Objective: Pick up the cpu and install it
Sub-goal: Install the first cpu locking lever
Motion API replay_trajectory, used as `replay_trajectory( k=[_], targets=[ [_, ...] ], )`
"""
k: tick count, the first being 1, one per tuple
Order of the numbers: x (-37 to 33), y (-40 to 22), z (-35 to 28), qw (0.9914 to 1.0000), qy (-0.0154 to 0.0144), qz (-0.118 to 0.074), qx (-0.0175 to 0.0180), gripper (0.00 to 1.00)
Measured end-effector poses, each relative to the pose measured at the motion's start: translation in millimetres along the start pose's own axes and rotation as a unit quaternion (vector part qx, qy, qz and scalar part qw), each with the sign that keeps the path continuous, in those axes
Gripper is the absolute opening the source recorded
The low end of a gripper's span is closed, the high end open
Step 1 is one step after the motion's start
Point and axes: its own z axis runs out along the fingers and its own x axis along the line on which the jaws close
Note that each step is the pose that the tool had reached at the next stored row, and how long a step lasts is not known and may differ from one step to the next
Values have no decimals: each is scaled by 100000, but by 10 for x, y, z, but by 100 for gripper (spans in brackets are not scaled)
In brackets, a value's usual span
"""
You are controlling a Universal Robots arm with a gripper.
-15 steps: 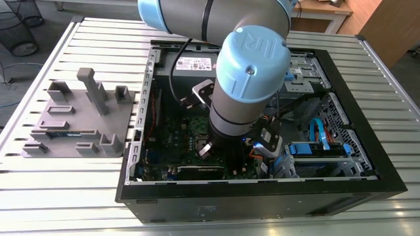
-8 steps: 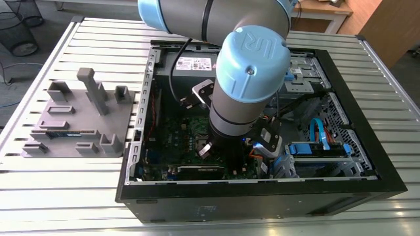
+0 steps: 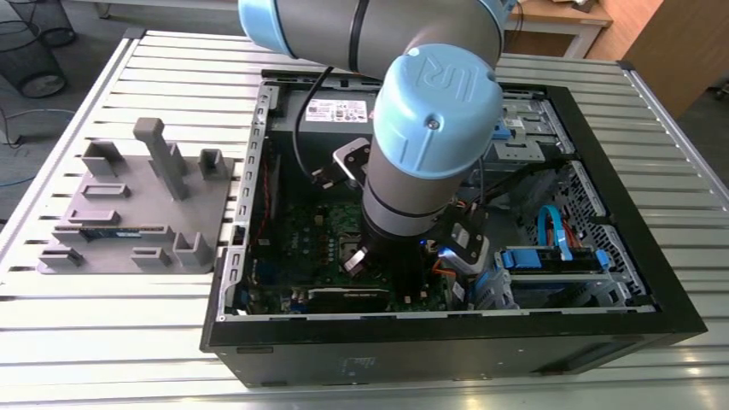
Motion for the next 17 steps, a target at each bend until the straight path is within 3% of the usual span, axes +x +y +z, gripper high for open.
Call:
replay_trajectory(
  k=[17],
  targets=[
    [18, -22, -3, 100000, 0, 42, 6, 11]
  ],
)
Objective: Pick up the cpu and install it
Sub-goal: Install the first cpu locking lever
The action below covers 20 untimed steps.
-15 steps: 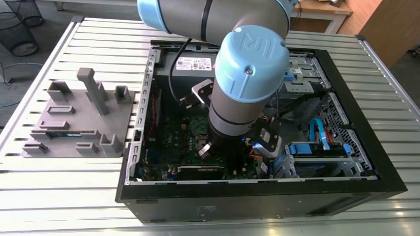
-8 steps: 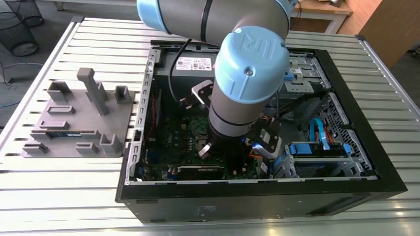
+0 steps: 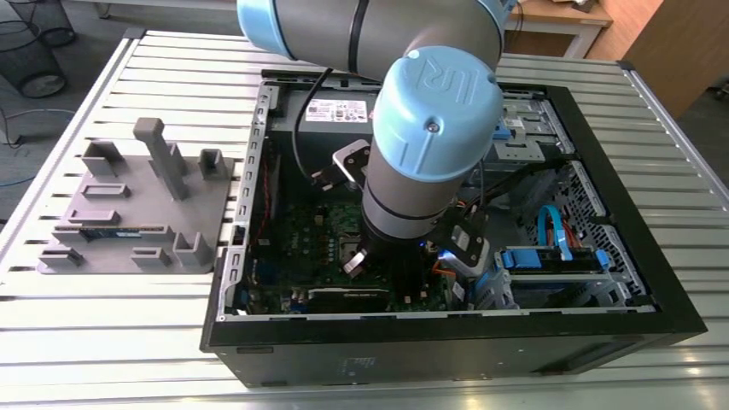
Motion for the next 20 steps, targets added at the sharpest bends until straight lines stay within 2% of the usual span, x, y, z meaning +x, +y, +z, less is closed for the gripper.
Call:
replay_trajectory(
  k=[4, 15, 20],
  targets=[
    [1, -2, 0, 100000, -12, 119, 7, 11],
    [2, -7, -1, 99976, -229, 2179, 203, 11],
    [2, -7, -1, 99976, -235, 2183, 206, 11]
  ],
)
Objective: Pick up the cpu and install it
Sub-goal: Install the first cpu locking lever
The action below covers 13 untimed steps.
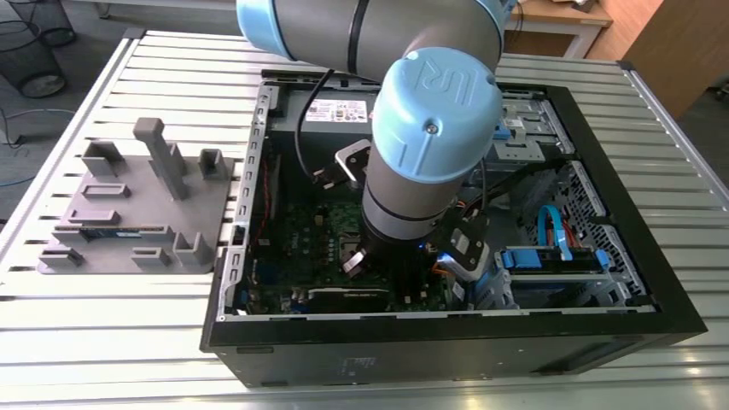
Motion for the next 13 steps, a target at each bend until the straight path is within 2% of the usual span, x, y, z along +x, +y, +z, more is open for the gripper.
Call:
replay_trajectory(
  k=[6, 13],
  targets=[
    [0, 4, -22, 100000, -9, 4, -27, 11],
    [-11, 18, -154, 100000, 5, 1, 2, 11]
  ],
)
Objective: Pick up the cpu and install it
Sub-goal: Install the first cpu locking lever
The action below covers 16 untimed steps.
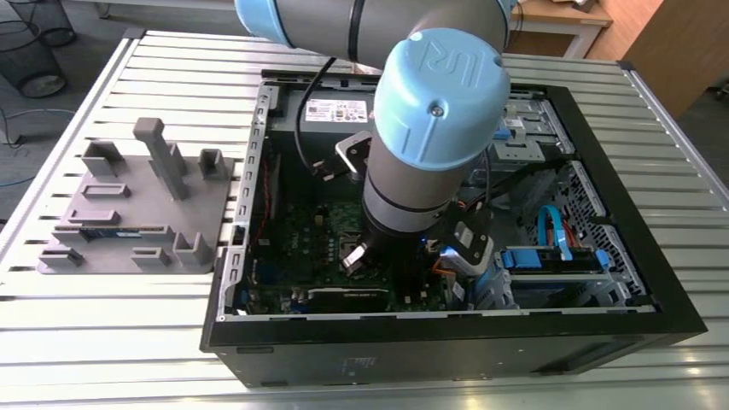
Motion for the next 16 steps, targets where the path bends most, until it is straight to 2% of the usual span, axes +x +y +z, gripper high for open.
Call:
replay_trajectory(
  k=[2, 9, 13, 16],
  targets=[
    [-2, 3, -20, 100000, -8, 1, -3, 11],
    [-7, 12, -23, 100000, 12, -2, 11, 11],
    [-30, 80, -8, 100000, -8, 28, 0, 11],
    [-6, 138, -1, 100000, -18, 33, 4, 11]
  ],
)
